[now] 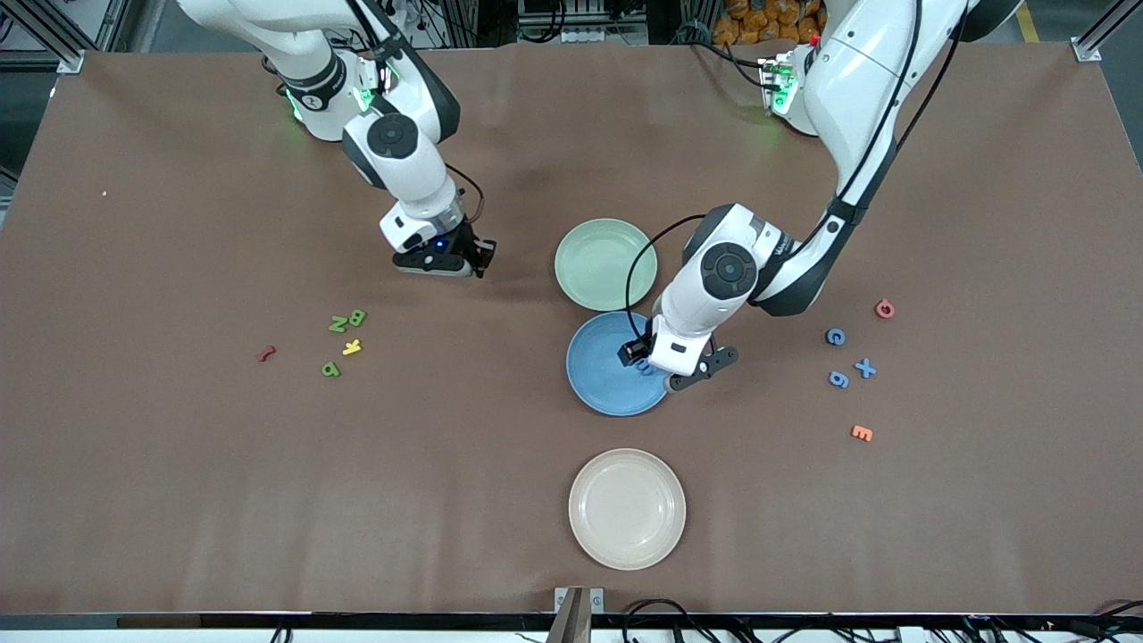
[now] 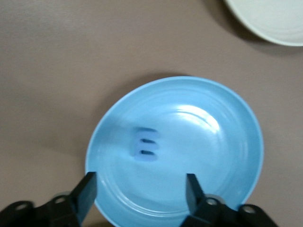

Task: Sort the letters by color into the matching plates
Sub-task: 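Place E on blue plate with the left gripper while the right gripper carries u, then drop u on the green plate with the right gripper while the left gripper returns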

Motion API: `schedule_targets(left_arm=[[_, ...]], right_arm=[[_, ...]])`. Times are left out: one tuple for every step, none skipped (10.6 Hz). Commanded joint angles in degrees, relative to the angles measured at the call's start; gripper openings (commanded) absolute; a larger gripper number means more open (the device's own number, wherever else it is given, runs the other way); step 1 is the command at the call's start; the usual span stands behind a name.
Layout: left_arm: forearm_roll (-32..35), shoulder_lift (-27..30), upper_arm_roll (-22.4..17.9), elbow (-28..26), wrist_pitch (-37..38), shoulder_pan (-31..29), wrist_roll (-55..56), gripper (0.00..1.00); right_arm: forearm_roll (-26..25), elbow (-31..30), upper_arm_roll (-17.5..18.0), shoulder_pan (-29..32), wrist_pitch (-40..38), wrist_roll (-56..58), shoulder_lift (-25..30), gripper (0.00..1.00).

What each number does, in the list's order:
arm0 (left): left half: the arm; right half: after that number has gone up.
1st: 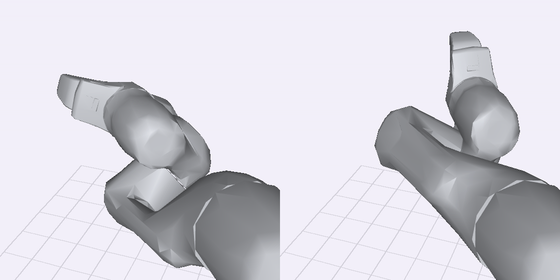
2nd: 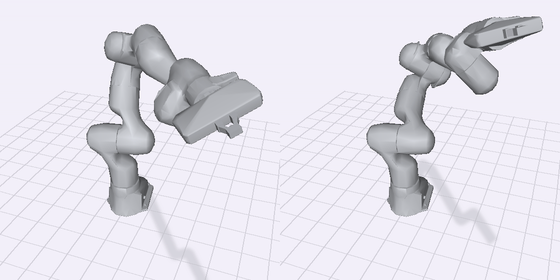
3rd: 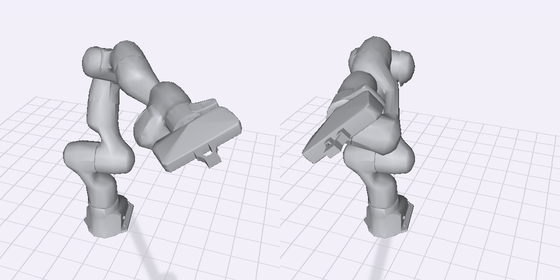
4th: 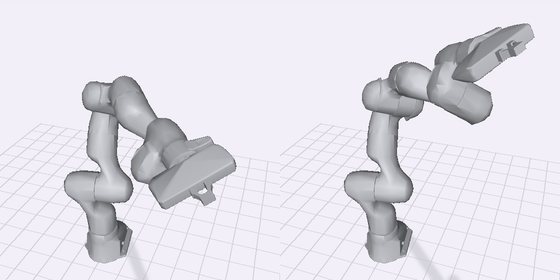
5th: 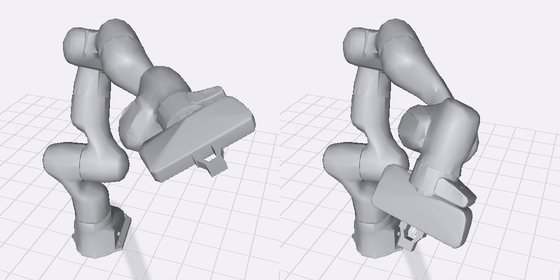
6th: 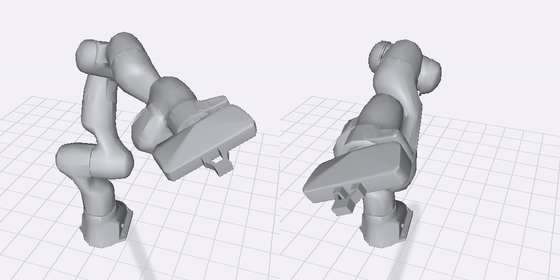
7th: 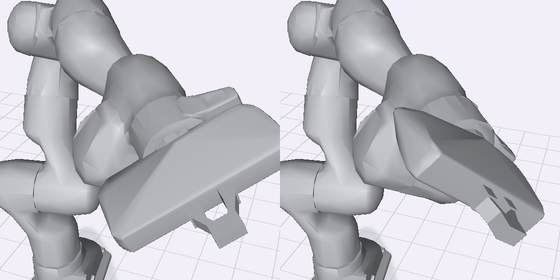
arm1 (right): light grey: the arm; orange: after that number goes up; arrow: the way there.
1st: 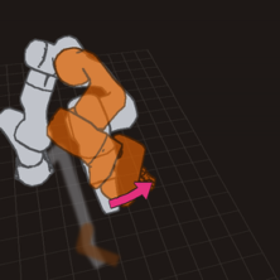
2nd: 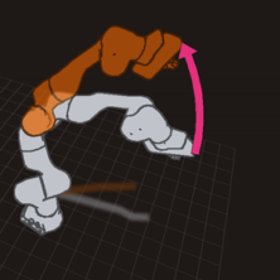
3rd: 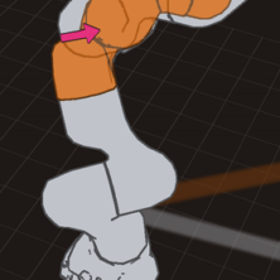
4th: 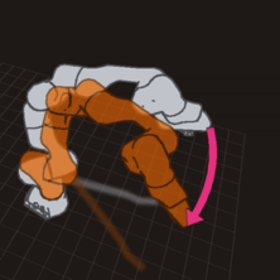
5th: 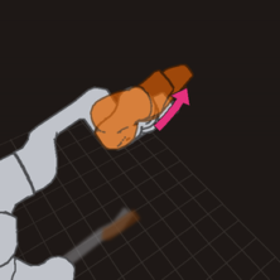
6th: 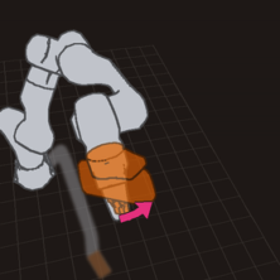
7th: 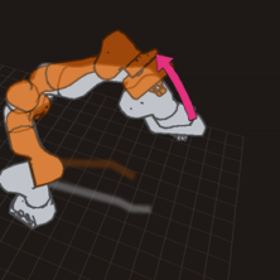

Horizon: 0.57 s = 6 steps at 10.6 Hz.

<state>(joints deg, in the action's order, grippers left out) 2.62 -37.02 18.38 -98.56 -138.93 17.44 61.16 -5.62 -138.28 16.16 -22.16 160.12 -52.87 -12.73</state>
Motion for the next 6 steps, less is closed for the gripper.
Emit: schedule_targets(left_arm=[[6.3, 1.1, -1.1, 1.2, 7.2, -1.2, 0.9, 1.0], [6.9, 1.0, -1.1, 1.0, 8.1, -2.6, 0.9, 1.0], [7.4, 1.2, -1.2, 0.9, 8.8, -4.2, 1.4, 1.0], [7.4, 1.8, -1.5, 0.8, 9.6, -6.4, 1.9, 1.0], [7.4, 2.3, -2.1, 0.6, 10.0, -7.6, 4.6, 1.0], [8.0, 2.4, -4.0, 0.7, 10.0, -8.1, 8.2, 1.0]], right_arm=[[-0.4, 3.2, 0.5, -2.8, -0.8, -6.4, -1.8, 0.0], [-0.4, 4.6, 0.7, -3.9, -2.3, -8.8, -2.2, 0.0], [-0.4, 6.7, 2.4, -4.3, -4.2, -11.6, -2.7, 0.0], [-0.4, 9.6, 3.3, -4.6, -6.4, -14.9, -3.6, 0.0], [-0.5, 12.8, 3.5, -7.1, -9.2, -17.5, -4.7, 0.0], [-0.7, 16.4, 3.3, -9.3, -11.8, -20.7, -6.6, 0.0]])
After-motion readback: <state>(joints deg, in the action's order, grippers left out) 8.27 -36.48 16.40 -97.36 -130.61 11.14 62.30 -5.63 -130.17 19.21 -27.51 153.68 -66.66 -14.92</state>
